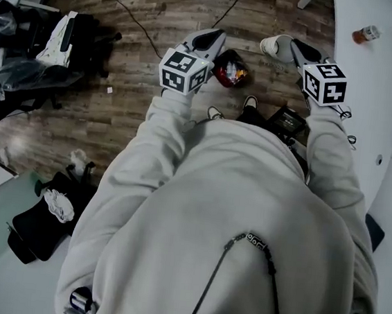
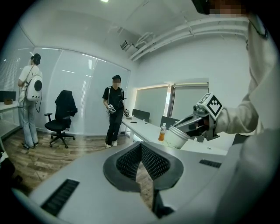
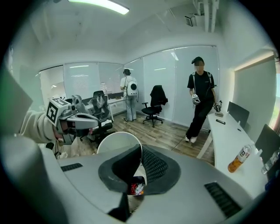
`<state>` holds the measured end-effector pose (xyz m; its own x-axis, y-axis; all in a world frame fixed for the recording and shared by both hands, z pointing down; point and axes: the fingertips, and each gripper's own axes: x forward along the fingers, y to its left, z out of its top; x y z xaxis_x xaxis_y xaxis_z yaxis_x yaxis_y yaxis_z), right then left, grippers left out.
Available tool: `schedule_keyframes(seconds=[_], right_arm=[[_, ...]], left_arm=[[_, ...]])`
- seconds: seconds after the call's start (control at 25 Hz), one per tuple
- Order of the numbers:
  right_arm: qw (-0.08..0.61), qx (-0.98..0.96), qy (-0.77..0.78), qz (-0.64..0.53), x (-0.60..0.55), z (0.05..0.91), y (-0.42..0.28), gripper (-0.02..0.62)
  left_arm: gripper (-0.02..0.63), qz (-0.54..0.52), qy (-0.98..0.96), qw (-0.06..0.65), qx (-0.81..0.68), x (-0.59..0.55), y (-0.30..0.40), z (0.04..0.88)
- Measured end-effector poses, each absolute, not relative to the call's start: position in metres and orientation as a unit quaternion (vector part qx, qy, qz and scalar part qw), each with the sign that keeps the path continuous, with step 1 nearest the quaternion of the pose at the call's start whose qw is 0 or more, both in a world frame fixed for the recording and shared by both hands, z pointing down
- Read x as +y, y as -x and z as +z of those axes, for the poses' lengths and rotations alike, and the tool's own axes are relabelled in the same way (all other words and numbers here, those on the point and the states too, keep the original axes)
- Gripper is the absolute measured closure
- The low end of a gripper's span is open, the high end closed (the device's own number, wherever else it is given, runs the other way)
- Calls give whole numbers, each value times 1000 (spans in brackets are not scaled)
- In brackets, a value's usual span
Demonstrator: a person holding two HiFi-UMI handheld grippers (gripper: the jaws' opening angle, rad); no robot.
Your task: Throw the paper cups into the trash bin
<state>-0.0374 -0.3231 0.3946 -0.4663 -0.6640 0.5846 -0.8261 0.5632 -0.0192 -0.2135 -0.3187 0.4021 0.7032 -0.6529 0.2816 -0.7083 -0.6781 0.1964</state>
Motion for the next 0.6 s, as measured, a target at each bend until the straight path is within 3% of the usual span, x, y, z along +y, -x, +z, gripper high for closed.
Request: schedule_keyframes(seconds=[0.6], right_arm=[[297, -866, -375, 147, -369, 408, 78, 565]], left_arm=[[603, 98, -888, 162, -419, -340, 250, 412]])
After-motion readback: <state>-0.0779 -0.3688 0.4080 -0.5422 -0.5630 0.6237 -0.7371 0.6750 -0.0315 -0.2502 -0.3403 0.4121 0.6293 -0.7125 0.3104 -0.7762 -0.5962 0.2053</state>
